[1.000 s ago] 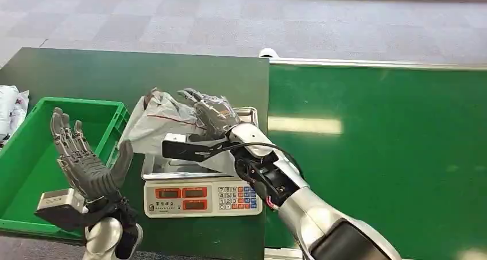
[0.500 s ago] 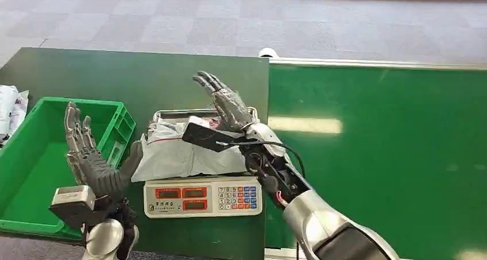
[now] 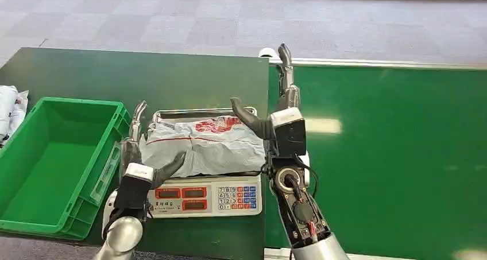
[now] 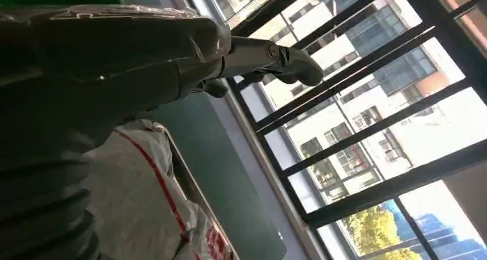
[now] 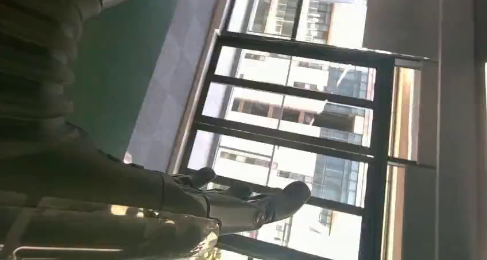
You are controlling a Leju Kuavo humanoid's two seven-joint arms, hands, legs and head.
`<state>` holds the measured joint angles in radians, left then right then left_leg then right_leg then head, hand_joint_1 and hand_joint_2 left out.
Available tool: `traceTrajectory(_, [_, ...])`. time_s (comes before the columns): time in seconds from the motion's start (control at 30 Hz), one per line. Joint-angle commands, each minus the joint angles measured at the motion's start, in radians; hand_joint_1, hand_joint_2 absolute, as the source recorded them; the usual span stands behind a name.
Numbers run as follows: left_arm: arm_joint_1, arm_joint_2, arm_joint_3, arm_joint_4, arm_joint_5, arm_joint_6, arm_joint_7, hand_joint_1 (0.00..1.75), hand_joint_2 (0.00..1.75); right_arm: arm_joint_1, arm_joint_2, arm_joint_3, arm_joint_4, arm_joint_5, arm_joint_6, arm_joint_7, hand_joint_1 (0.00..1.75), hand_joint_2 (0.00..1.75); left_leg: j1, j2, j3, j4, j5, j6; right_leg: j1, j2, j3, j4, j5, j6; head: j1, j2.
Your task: Moved the parcel from conveyor to table for the left to box.
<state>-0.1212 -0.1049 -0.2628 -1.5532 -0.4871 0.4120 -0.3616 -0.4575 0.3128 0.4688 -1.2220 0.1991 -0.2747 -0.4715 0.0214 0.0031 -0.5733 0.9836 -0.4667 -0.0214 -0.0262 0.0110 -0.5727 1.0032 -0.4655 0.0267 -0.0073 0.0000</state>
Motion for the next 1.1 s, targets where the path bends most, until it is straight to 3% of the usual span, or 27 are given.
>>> traceTrajectory(0.03, [-0.230,-0.021,-0.090,0.462,-0.069,-0.075,0.059,0.00,1.75,0.060,-0.072,0.118,-0.198,0.032,-0.067,0.048,0.00,1.75,0.000,-0.006,0.000,-0.001,0.002,0.001,0.000,-0.006,0.003,-0.001,-0.001,-0.001,0.001,0.000])
traceTrajectory(0.27, [-0.310,-0.064,-0.144,0.647,-0.162,-0.087,0.107,0.00,1.75,0.052,-0.078,0.111,-0.147,0.017,-0.056,0.088,0.00,1.75,0.000,-0.006,0.001,-0.002,0.002,0.002,0.001,-0.007,0.004,-0.003,0.001,-0.002,0.000,0.000])
traceTrajectory(0.3, [-0.322,-0.065,-0.156,0.675,-0.186,-0.089,0.121,0.12,1.75,0.054,-0.078,0.106,-0.144,0.017,-0.055,0.087,0.00,1.75,0.000,-0.006,0.002,-0.003,0.002,0.003,0.001,-0.007,0.005,-0.004,0.001,-0.003,0.000,0.000])
traceTrajectory(0.33, [-0.326,-0.064,-0.162,0.681,-0.198,-0.087,0.126,0.12,1.75,0.055,-0.079,0.104,-0.144,0.017,-0.055,0.087,0.00,1.75,0.000,-0.004,0.001,-0.001,0.001,0.001,0.001,-0.004,0.003,-0.002,0.000,-0.002,0.000,0.000])
traceTrajectory(0.37, [-0.331,-0.063,-0.168,0.695,-0.213,-0.086,0.136,1.34,1.75,0.058,-0.082,0.101,-0.146,0.016,-0.054,0.087,0.00,1.75,0.000,-0.006,0.002,-0.002,0.001,0.002,0.001,-0.006,0.004,-0.002,0.000,-0.002,0.000,0.000])
traceTrajectory(0.4, [-0.339,-0.063,-0.171,0.717,-0.231,-0.095,0.150,1.71,1.75,0.063,-0.081,0.095,-0.149,0.017,-0.053,0.087,0.00,1.75,0.000,-0.005,0.002,-0.002,0.001,0.002,0.001,-0.005,0.004,-0.002,0.000,-0.002,0.000,0.000])
traceTrajectory(1.1, [-0.330,-0.071,-0.090,0.699,-0.156,-0.086,0.093,1.75,1.75,0.058,-0.072,0.071,-0.134,0.041,-0.059,0.108,0.00,1.75,0.000,-0.001,0.002,-0.002,0.001,0.002,0.001,-0.001,0.004,-0.002,0.001,-0.003,0.000,0.000])
